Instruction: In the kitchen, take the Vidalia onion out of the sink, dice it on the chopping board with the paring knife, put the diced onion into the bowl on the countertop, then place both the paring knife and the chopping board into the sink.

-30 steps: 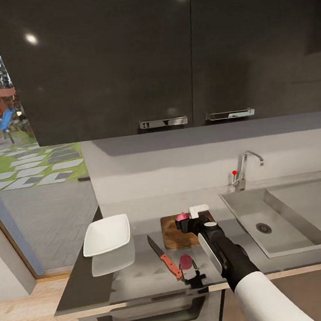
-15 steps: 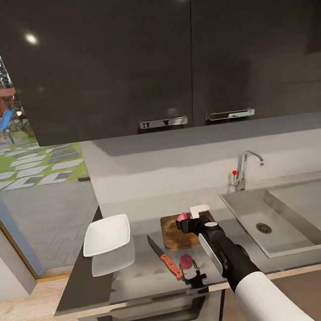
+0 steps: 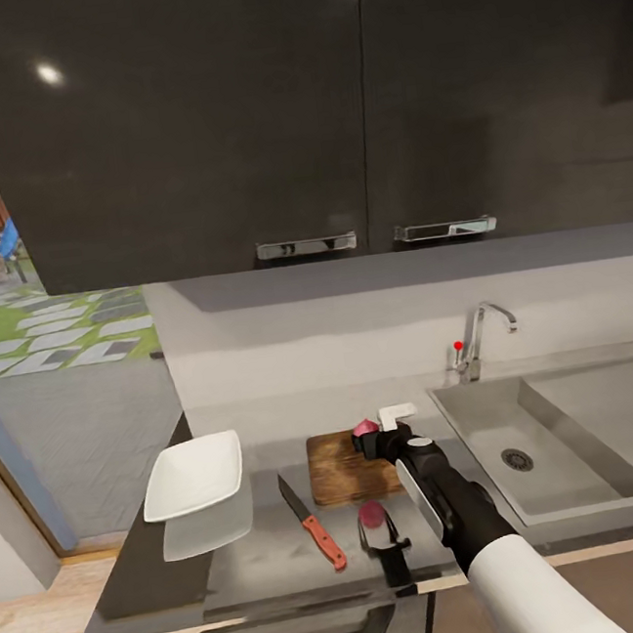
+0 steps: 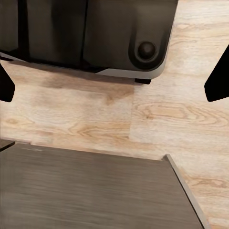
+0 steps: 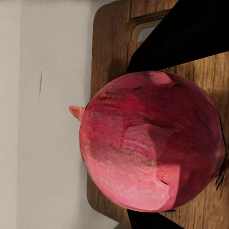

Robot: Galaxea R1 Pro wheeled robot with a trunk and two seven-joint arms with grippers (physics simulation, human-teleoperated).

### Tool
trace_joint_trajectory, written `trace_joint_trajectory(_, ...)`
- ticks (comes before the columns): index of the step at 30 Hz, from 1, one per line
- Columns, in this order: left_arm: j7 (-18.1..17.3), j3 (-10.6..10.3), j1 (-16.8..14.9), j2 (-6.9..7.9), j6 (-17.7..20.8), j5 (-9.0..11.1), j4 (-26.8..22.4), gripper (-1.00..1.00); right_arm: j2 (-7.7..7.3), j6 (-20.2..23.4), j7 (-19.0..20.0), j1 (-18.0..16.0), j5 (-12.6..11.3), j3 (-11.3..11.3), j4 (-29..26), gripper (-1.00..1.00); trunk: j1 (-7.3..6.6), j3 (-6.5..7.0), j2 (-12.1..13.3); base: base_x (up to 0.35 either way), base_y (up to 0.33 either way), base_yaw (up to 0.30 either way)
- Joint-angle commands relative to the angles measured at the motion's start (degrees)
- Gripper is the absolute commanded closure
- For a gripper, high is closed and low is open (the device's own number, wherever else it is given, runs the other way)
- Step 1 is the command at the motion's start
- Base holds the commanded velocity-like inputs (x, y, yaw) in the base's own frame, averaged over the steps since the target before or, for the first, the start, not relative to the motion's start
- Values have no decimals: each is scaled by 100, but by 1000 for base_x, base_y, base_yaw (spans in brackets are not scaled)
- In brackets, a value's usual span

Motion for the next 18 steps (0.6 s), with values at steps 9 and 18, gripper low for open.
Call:
trace_joint_trajectory(9,20,-13,1,1,-14,56,0,-100,-2,31,-33,-5,-32,10,-6,100,2,-59,-3,4,-4,0)
trace_joint_trajectory(18,20,-12,1,1,-14,57,0,-100,5,31,-33,-1,-32,18,-6,100,2,-137,-3,0,47,0)
